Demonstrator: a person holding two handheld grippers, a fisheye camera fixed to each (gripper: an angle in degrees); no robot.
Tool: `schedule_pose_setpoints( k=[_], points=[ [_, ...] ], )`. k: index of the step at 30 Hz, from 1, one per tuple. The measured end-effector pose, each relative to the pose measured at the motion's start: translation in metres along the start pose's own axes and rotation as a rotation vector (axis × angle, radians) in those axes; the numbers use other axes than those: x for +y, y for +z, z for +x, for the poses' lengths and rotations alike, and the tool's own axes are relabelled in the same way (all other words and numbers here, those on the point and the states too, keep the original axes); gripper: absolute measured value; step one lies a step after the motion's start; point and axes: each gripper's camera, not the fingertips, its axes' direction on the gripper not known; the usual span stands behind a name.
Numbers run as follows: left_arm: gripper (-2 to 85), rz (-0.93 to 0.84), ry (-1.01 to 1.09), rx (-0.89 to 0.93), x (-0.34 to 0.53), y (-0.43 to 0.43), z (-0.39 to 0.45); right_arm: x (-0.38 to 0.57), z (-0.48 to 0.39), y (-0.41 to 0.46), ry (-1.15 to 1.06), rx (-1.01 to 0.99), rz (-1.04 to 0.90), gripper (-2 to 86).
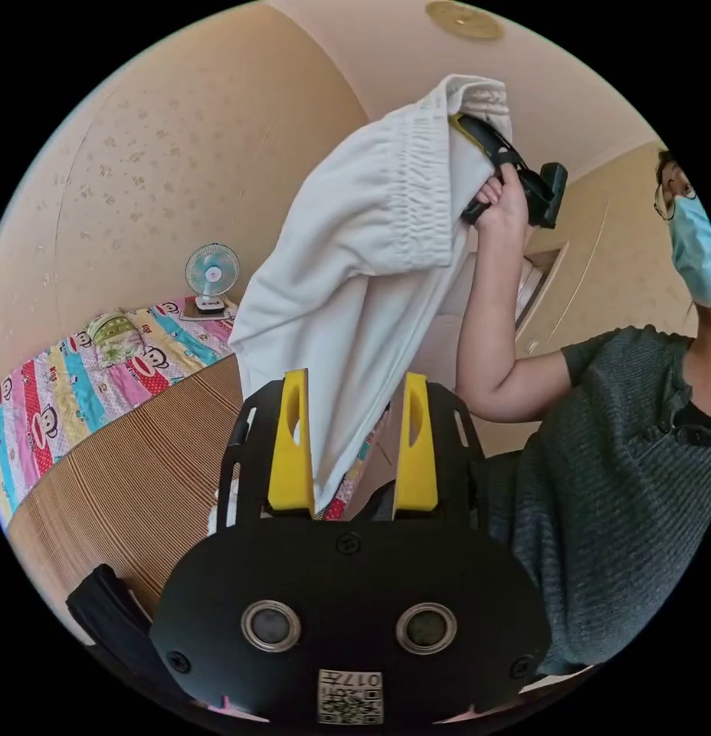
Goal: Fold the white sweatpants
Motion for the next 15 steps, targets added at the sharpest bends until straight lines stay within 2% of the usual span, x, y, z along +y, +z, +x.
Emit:
schedule_pose_setpoints(
  k=[3,8,11,15],
  points=[
    [18.1,0.063,0.025,-0.114,-0.017,-0.002,0.036,-0.014,-0.032,-0.007,-0.020,0.046,0.011,6.1],
    [18.3,0.407,-0.082,-0.295,-0.035,-0.041,0.080,-0.027,-0.064,-0.017,-0.022,0.039,-0.007,6.5],
    [18.2,0.466,-0.089,-0.353,-0.049,-0.059,0.107,-0.029,-0.070,-0.022,-0.001,0.051,-0.022,6.6],
    [13.0,0.653,-0.076,-0.445,-0.043,-0.099,0.139,-0.028,-0.064,-0.044,0.015,0.026,-0.033,6.7]
  ],
)
